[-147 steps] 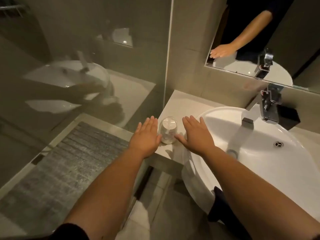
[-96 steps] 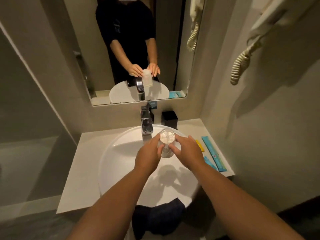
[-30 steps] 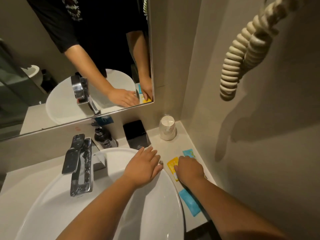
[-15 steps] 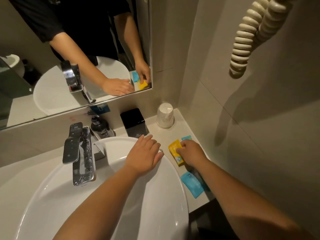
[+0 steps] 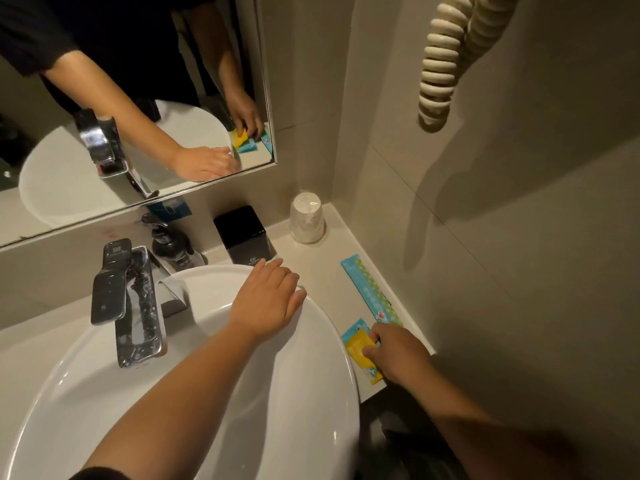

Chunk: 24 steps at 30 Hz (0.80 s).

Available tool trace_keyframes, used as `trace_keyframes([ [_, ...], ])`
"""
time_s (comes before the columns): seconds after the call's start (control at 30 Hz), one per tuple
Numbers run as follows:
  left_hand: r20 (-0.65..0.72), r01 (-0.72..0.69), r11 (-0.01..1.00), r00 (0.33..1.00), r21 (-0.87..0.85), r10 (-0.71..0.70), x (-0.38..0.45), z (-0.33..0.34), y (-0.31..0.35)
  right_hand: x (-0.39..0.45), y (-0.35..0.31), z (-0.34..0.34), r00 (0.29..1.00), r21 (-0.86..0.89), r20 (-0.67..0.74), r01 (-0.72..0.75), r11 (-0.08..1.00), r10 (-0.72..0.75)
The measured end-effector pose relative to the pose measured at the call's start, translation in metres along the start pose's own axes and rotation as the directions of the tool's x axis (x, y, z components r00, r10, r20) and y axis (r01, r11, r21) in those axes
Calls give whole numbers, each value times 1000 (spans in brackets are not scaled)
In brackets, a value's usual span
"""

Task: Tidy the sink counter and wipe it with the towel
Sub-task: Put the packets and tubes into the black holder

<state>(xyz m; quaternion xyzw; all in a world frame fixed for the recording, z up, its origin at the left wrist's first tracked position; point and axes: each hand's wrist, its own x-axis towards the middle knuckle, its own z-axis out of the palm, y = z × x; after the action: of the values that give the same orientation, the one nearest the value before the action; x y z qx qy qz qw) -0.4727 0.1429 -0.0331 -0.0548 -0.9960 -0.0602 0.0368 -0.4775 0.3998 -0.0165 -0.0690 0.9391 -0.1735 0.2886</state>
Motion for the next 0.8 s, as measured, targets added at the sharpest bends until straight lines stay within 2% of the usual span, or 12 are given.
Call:
trace_keyframes([
  [0.17,14,3,1000,1000,-22,-3,0,-3,1,4,-2,0,1000,43,16,-14,999,14],
  [0.3,20,15,997,1000,-80,-13,0,-6,1,10,-1,-7,993,235,110,-74,969,50],
  [0.43,13,104,952,994,-289,-104,2,-19,8,10,-10,-31,996,427,80,-12,904,-24],
  [0.5,21,181,864,981,-471,-194,3,-32,17,12,-20,-47,996,517,57,31,855,-71],
  [0.57,75,246,725,963,-643,-260,5,-47,26,16,-35,-62,991,589,46,75,805,-126],
  [0.67,167,248,455,963,-855,-210,12,-68,34,22,-64,-83,977,638,-11,172,750,-214],
  [0.73,199,247,274,961,-929,-190,14,-81,36,25,-84,-95,955,654,-51,254,712,-293],
  [0.8,191,236,170,950,-957,-245,17,-91,33,31,-99,-104,935,625,-61,308,718,-348],
])
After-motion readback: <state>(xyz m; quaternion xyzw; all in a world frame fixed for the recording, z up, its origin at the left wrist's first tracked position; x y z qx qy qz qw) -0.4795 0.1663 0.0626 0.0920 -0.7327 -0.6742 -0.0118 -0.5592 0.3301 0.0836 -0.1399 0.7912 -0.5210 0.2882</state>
